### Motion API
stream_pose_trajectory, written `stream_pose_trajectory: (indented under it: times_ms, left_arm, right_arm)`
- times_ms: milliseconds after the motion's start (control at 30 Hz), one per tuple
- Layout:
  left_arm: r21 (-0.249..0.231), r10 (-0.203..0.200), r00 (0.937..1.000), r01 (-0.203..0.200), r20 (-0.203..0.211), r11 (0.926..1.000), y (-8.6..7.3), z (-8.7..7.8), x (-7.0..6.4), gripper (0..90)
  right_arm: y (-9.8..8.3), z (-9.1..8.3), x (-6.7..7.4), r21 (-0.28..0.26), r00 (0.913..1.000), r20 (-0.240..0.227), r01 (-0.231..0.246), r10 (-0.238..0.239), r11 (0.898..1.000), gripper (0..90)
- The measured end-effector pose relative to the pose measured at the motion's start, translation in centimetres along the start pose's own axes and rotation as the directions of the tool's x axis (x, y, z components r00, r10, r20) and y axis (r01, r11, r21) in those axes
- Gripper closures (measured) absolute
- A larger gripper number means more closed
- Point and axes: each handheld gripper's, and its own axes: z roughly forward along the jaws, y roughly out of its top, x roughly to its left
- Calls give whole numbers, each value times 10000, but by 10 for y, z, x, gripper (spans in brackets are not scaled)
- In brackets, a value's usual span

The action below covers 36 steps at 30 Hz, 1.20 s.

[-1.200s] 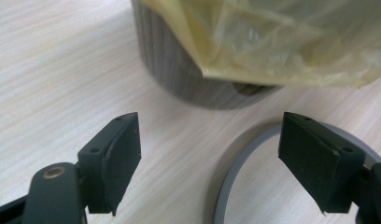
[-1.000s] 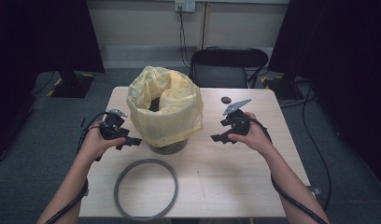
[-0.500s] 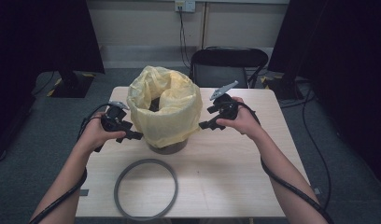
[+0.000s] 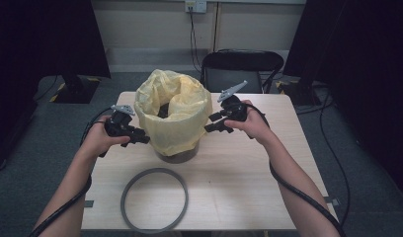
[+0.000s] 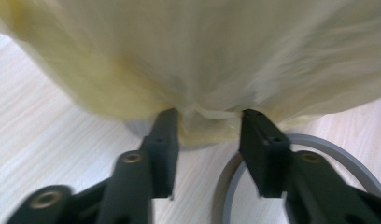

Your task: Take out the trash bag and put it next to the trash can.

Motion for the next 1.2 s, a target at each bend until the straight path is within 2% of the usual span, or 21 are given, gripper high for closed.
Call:
stream_pose_trajectory:
  times_ms: [133,233,267,333,367,433,567,633,700,767,833,900,967,1067,1100,1133,1167,1200]
  left_arm:
    - [120,303,9995,-302,-94,9995,4,-4,-4,661]
    - [163,393,9992,-393,16,9991,6,-8,-6,723]
    - [89,256,9997,-257,66,9996,7,-9,-7,749]
    - [47,285,9995,-286,119,9996,8,-11,-9,790]
    - [18,169,9998,-170,142,9999,8,-12,-10,801]
    - [50,129,9999,-129,94,9999,10,-15,-11,827]
    - [7,-310,9994,310,166,9995,13,-21,-13,888]
    - [99,-489,9988,489,29,9988,15,-25,-15,899]
    - [213,-575,9983,577,-108,9981,16,-29,-15,900]
    - [126,-756,9968,759,-265,9970,18,-36,-16,900]
    - [-139,-778,9961,773,-420,9969,20,-43,-18,900]
    - [-480,-831,9957,811,-406,9955,23,-49,-19,900]
    - [-557,-809,9953,779,-532,9954,26,-54,-21,900]
    - [-442,-827,9948,802,-601,9958,28,-57,-22,900]
    - [-301,-746,9954,729,-593,9969,28,-56,-22,900]
    - [87,-419,9963,427,-746,9991,27,-53,-22,899]
    - [431,-276,9955,316,-906,9986,26,-48,-22,835]
    - [631,-350,9953,408,-908,9972,24,-41,-22,687]
  right_arm:
    - [4,0,2,-161,9994,-252,238,-242,9996,556]
    - [7,0,4,-212,9980,-544,319,-330,9993,630]
    - [9,0,5,-160,9980,-589,241,-250,9996,649]
    - [11,0,8,19,9983,-501,285,-284,9996,687]
    - [12,0,8,39,9984,-501,277,-275,9996,713]
    - [12,-2,7,-50,9979,-632,134,-137,9999,761]
    - [12,-6,7,-340,9972,-740,-62,36,9994,833]
    - [13,-9,7,-394,9969,-783,-118,87,9992,866]
    - [14,-12,7,-375,9971,-740,-189,161,9991,884]
    - [15,-17,7,-520,9977,-680,-95,60,9986,886]
    - [17,-23,7,-704,9975,-708,-85,35,9975,889]
    - [18,-27,7,-814,9977,-679,-44,-12,9967,891]
    - [19,-30,8,-731,9986,-521,27,-65,9973,891]
    - [21,-36,9,-901,9987,-512,14,-60,9959,891]
    - [21,-37,9,-900,9990,-451,21,-62,9959,891]
    - [21,-37,9,-852,9991,-417,56,-92,9963,891]
    - [20,-37,9,-786,9991,-397,79,-111,9969,891]
    - [19,-36,9,-730,9992,-380,72,-100,9973,890]
